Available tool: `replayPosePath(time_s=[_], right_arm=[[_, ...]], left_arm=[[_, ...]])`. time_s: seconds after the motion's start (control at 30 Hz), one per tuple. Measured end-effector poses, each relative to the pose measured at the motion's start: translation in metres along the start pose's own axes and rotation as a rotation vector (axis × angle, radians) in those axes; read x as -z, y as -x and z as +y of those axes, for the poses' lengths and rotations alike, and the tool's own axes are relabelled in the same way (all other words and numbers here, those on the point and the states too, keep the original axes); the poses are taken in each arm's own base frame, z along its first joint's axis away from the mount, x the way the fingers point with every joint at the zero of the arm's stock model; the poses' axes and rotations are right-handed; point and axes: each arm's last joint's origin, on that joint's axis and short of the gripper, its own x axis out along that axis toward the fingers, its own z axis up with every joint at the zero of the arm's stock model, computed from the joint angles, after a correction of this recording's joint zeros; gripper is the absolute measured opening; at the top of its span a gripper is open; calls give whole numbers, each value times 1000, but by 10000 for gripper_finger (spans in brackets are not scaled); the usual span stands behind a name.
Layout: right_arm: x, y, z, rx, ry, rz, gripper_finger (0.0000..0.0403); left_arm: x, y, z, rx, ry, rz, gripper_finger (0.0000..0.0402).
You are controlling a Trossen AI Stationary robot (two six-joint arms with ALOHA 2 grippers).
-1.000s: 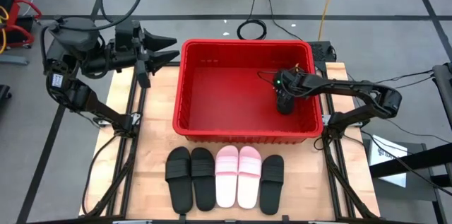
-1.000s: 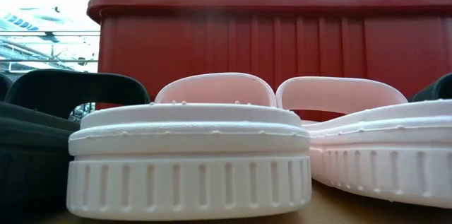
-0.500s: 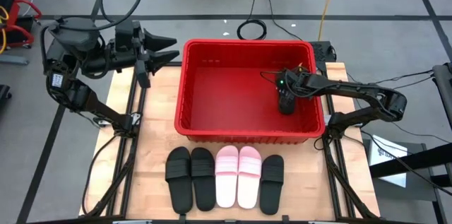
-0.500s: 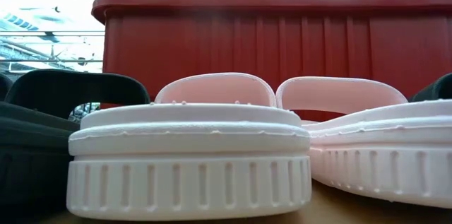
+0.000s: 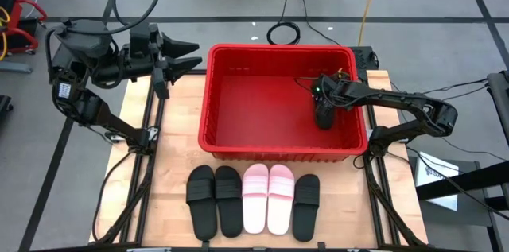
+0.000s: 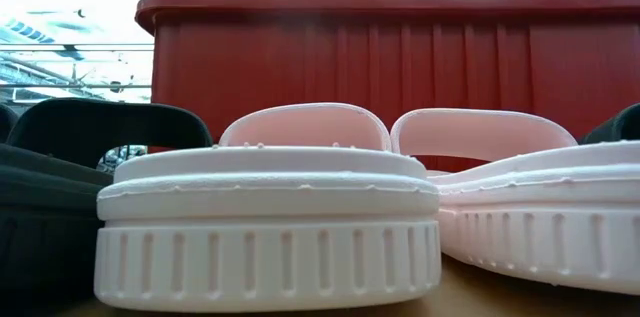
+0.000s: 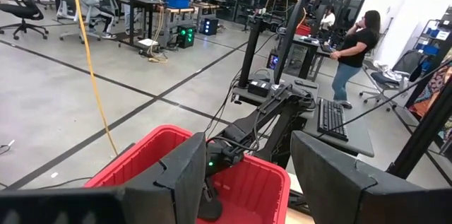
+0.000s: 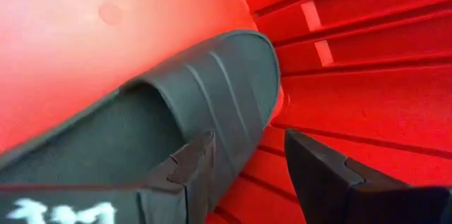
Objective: Pick and place slides into bin
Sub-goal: Put the black slipper into the red bin
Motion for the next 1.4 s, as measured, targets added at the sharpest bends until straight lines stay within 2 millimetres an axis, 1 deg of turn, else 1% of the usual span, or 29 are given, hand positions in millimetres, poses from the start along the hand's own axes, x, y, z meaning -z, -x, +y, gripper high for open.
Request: replayPosePath(time_s=[0.13,0.27,0.4,0.57,0.67,0.8,1.0,1.13,1.27,1.4], right_arm=[[-1,0,0,3,-21,-6,158],[-3,1,-1,-17,-102,-36,160],[-5,6,-2,-107,-207,-96,164],[-15,22,-7,-310,-303,-301,161],[-22,36,-13,-429,-395,-450,160],[-30,58,-26,-554,-581,-645,162],[-38,98,-50,-764,-870,-986,157],[-42,122,-64,-877,-989,-1223,156],[-43,145,-75,-987,-1057,-1469,155],[-39,169,-77,-1102,-1044,-1689,155]], left_arm=[[0,0,0,0,0,0,205],[0,0,0,0,-1,0,205],[0,0,0,0,-1,0,205],[0,0,0,-1,-8,0,205],[0,0,0,-1,-9,1,205],[1,0,0,-3,-13,6,205],[1,0,0,-2,-26,5,205],[1,0,0,-4,-32,12,205],[3,1,1,-7,-43,26,205],[3,3,2,-5,-47,40,205]])
